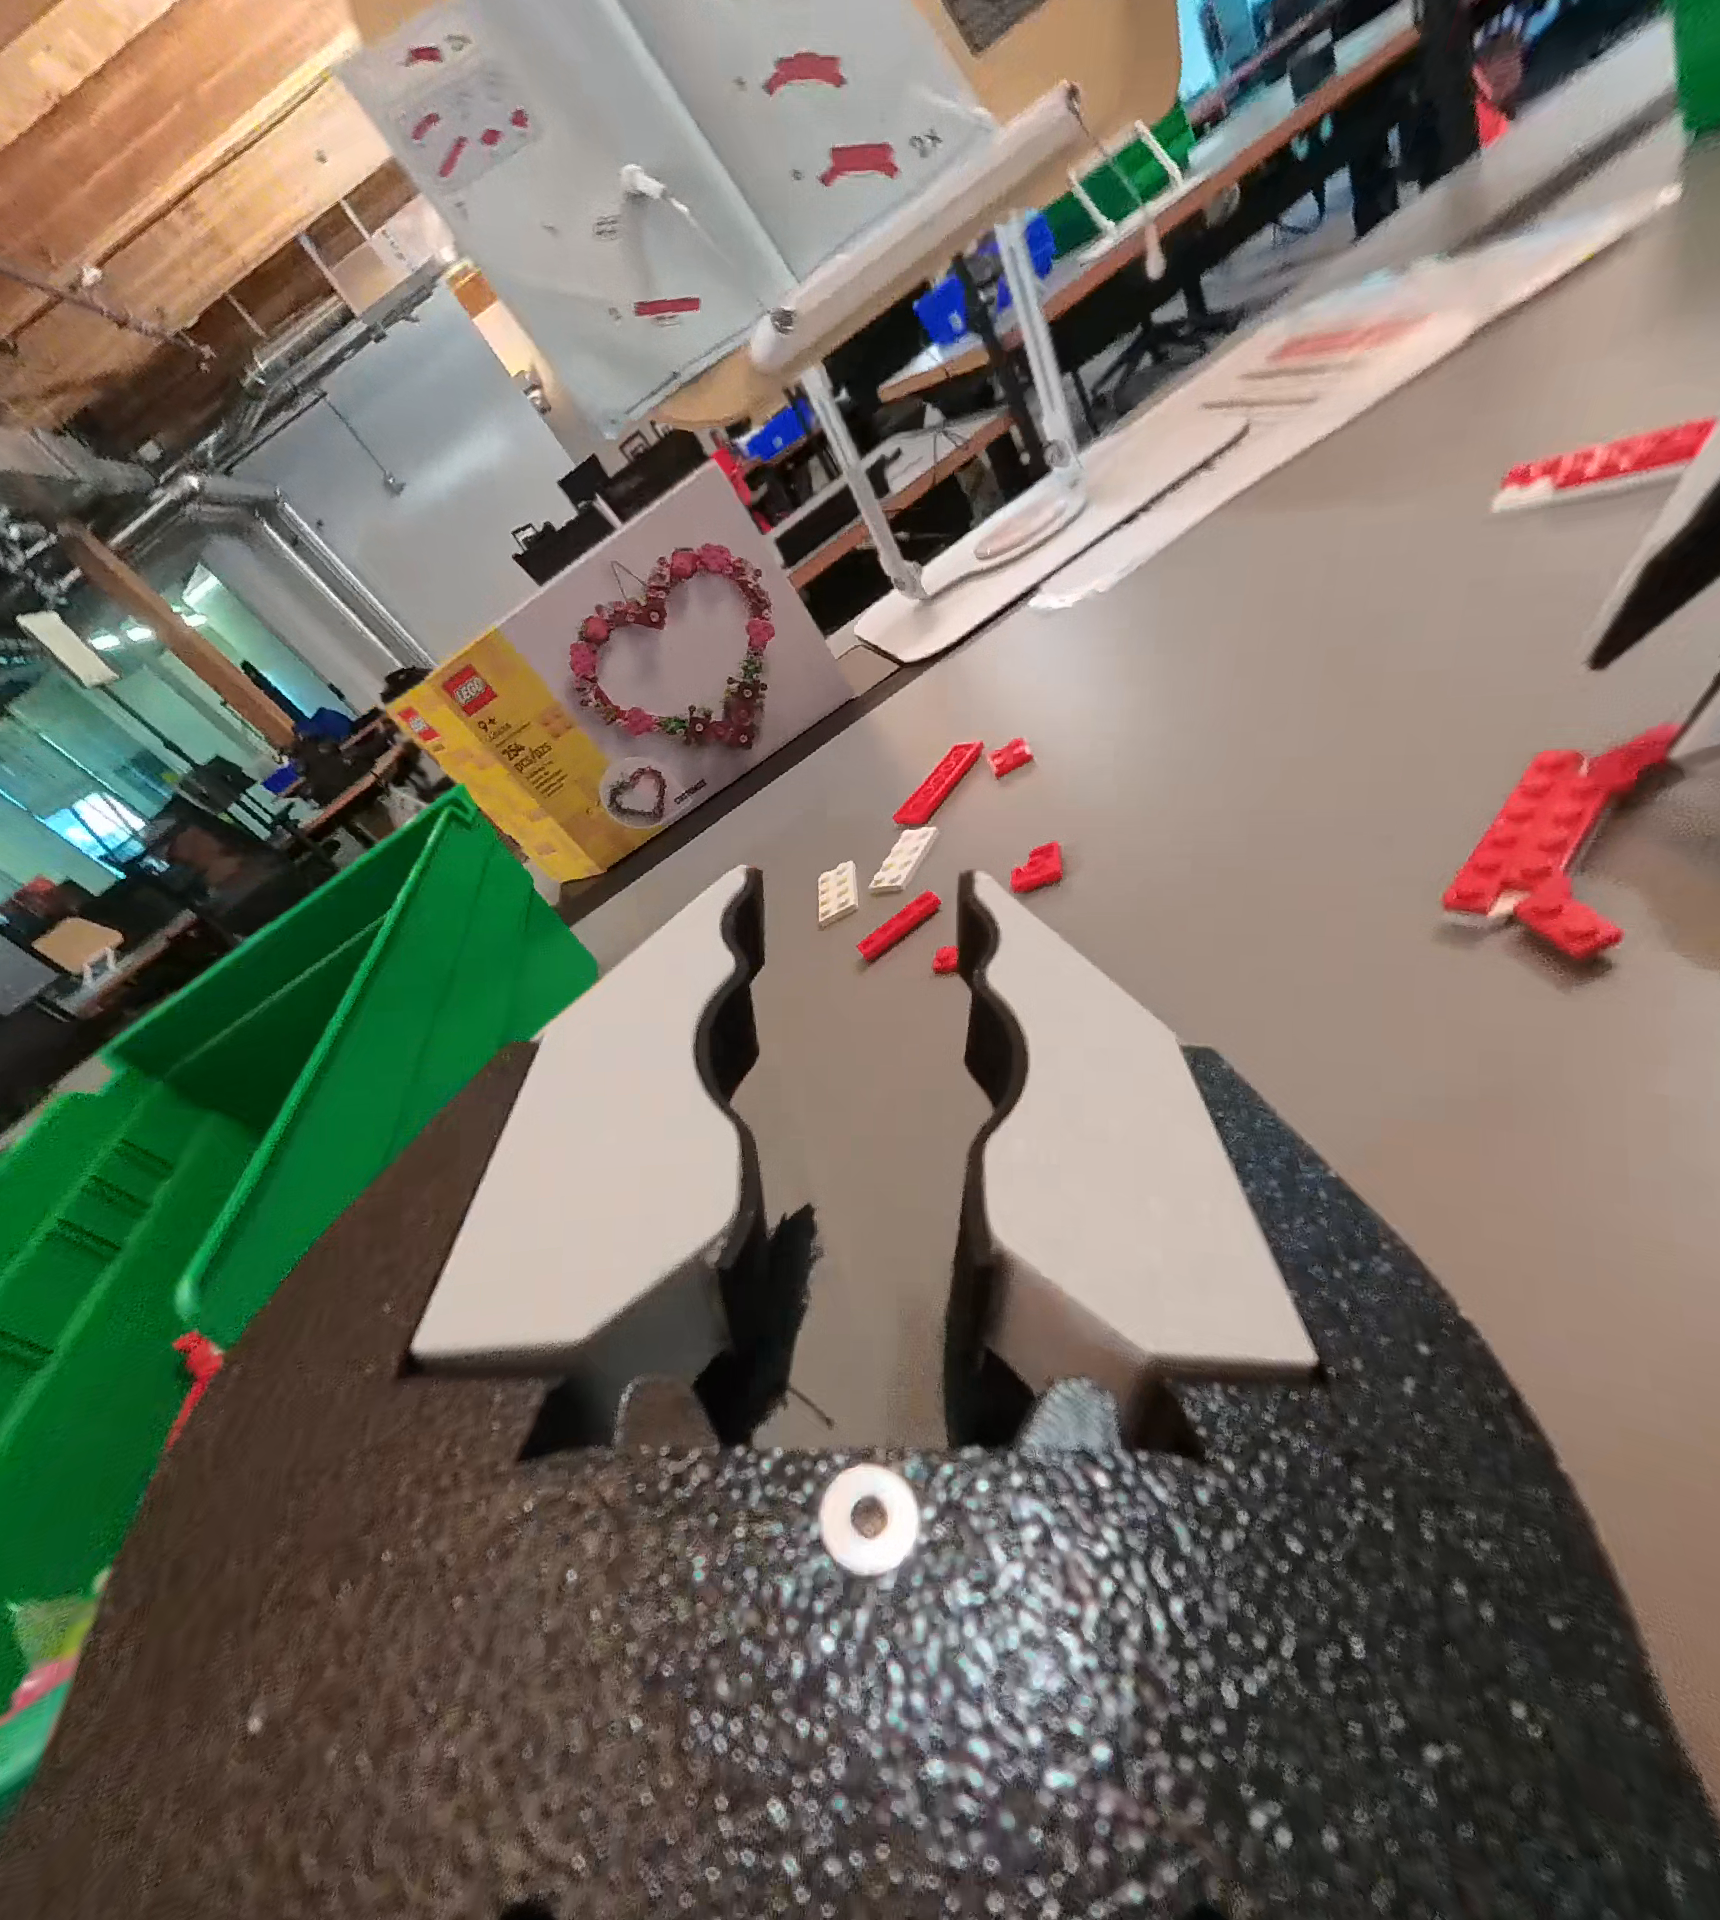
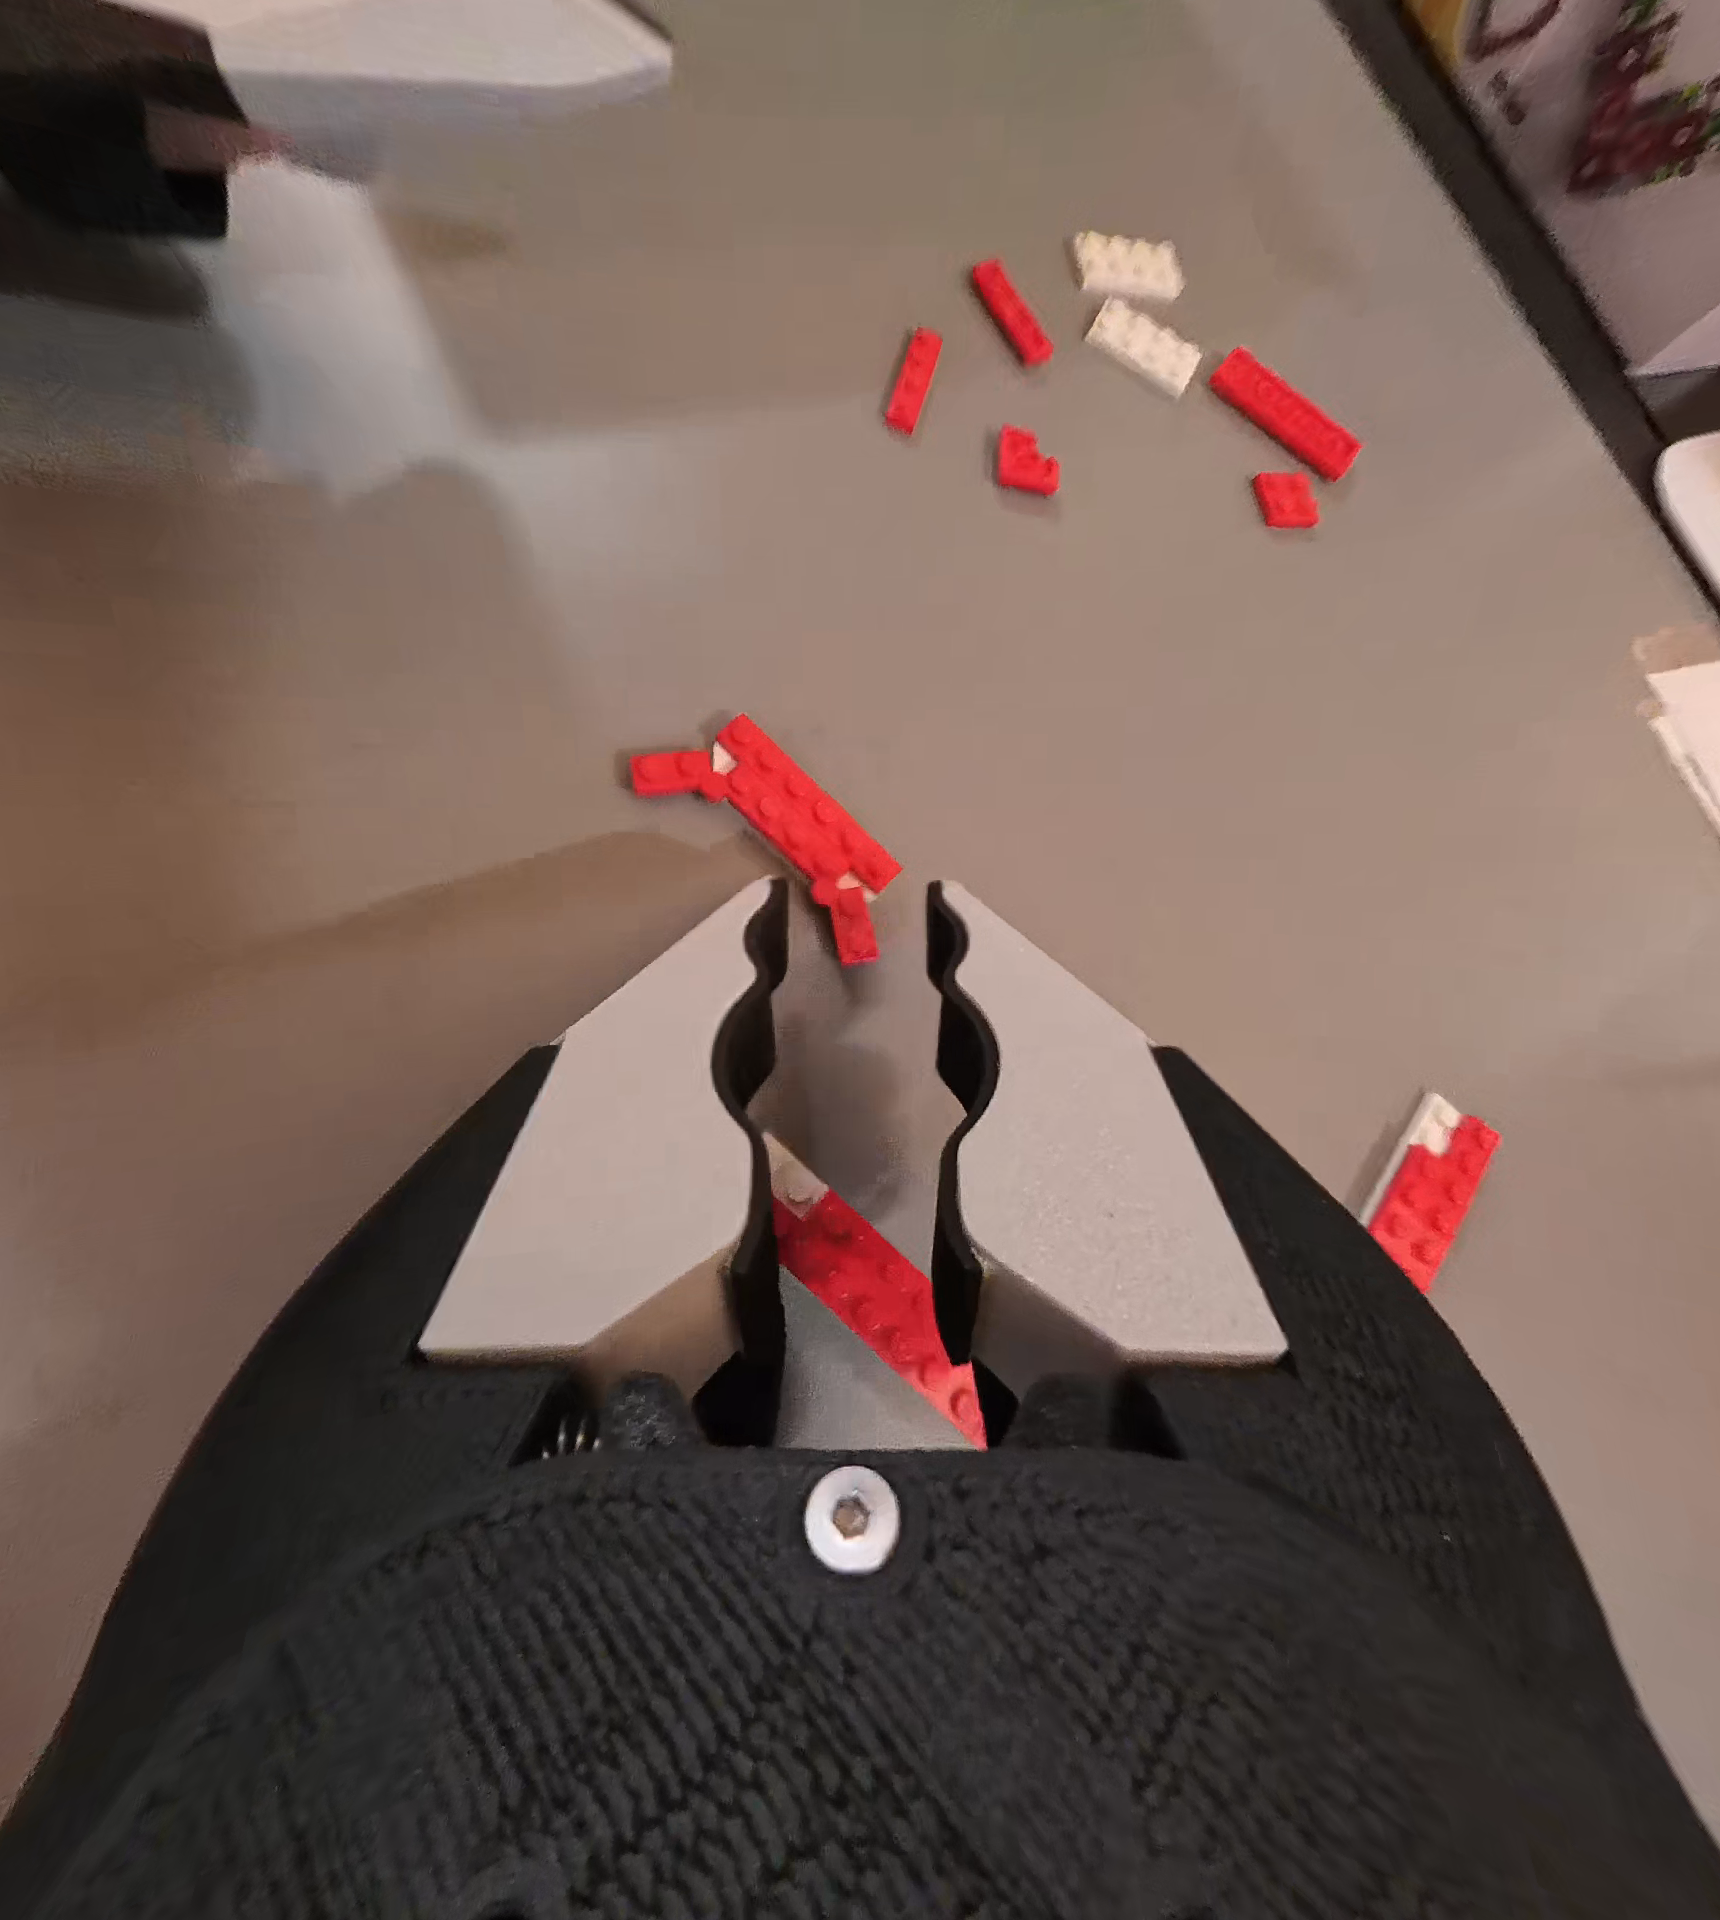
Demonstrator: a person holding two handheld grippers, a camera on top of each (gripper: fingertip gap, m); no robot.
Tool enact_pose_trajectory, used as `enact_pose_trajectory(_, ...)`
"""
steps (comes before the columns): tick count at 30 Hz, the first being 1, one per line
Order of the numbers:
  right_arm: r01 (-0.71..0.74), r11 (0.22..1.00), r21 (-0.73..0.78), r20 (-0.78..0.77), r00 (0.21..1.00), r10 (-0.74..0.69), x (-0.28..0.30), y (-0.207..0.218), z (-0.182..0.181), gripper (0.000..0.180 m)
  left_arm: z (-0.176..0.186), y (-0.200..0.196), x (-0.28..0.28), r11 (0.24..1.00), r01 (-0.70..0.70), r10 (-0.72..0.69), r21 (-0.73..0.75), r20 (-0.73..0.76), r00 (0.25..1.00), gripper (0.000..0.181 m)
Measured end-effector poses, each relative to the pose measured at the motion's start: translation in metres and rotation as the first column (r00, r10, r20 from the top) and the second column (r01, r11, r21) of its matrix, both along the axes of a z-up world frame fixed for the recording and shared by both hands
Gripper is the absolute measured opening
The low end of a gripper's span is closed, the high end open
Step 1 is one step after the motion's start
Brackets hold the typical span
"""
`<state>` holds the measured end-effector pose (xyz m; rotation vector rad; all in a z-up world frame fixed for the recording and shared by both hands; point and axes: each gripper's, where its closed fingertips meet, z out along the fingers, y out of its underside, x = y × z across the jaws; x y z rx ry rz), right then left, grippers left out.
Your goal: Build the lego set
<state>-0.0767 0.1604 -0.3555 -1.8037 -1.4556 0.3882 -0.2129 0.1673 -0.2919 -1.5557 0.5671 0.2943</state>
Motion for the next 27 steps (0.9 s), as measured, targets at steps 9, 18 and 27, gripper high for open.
enact_pose_trajectory(9, 0.377, 0.828, 0.416, -0.521, 0.844, -0.123, 0.077, 0.067, 0.107, 0.029, 0.027, -0.007, -0.009, 0.994, 0.028, -0.056, 0.104, 0.272, 0.961, 0.034)
enact_pose_trajectory(18, 0.661, 0.561, 0.499, -0.691, 0.694, -0.203, 0.168, 0.095, 0.119, 0.022, 0.031, -0.011, -0.006, 0.991, 0.032, -0.068, 0.131, 0.278, 0.958, 0.034)
enact_pose_trajectory(27, 0.633, 0.595, 0.495, -0.674, 0.712, -0.197, 0.161, 0.097, 0.113, 0.017, 0.028, -0.010, -0.004, 0.992, 0.029, -0.059, 0.126, 0.245, 0.968, 0.029)
